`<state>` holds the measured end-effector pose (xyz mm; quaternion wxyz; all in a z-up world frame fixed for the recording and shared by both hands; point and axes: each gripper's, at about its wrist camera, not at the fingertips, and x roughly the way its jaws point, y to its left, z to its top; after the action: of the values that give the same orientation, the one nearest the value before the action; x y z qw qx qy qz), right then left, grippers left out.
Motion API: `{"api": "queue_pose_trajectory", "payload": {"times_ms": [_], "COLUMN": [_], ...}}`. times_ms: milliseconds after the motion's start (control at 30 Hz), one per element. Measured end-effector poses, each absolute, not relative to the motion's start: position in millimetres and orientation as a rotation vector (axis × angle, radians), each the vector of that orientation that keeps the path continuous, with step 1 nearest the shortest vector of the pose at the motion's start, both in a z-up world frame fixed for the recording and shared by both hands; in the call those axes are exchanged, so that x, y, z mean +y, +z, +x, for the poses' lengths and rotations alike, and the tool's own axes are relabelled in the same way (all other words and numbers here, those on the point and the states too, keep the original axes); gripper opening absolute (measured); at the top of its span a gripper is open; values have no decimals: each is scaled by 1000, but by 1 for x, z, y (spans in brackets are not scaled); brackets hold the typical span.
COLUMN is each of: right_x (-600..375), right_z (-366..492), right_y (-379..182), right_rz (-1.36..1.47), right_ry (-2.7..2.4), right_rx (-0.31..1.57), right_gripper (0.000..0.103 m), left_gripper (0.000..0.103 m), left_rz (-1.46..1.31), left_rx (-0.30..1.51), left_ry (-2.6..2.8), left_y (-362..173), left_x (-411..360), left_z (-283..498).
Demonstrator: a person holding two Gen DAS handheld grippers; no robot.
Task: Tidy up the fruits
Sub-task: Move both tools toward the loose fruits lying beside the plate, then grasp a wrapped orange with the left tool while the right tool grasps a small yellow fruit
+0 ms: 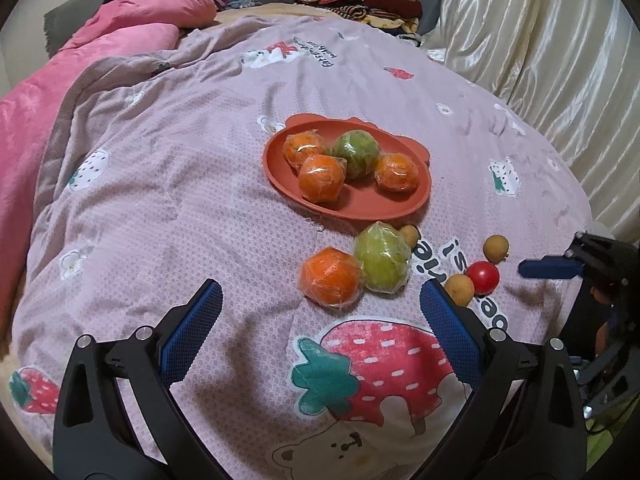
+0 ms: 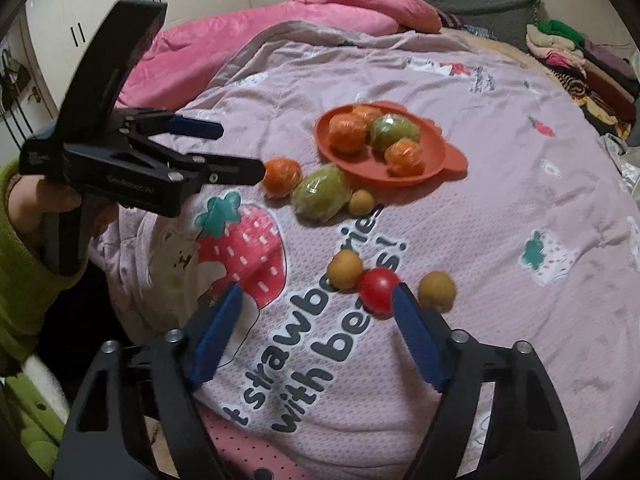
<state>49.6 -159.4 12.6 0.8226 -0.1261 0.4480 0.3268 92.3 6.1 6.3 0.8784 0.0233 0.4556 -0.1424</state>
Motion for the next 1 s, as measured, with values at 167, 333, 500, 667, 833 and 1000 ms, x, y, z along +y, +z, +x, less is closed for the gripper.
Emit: {"api": "queue_pose_trajectory", "payload": {"times_ms": [167, 333, 500, 667, 833, 1000], "right_x": [-153, -152, -146, -143, -140, -142], "right_z": [49, 52, 57, 63, 71, 82], "right_y": [0, -7, -14, -20, -22, -23], "right_rz": [-276, -280, -285, -304, -323, -310], "right_ry": [711, 702, 685, 642, 619, 603], "right_rx": [989, 1006, 1011, 1007, 988, 974], "right_gripper": [54, 47, 41, 36, 34, 28], "left_gripper": [80, 71, 68, 68, 66, 57], "left_rz": [39, 41, 44, 38, 43, 42], "left_rx": [979, 989, 1000, 998, 1002, 1008], "left_ry": [-326, -343, -347, -340, -340, -345], "left_y": [-2, -6, -10, -10, -12, -15], "left_x": [6, 5, 4, 5, 4, 2], "left_z": [96, 96, 98, 99, 99, 101]}}
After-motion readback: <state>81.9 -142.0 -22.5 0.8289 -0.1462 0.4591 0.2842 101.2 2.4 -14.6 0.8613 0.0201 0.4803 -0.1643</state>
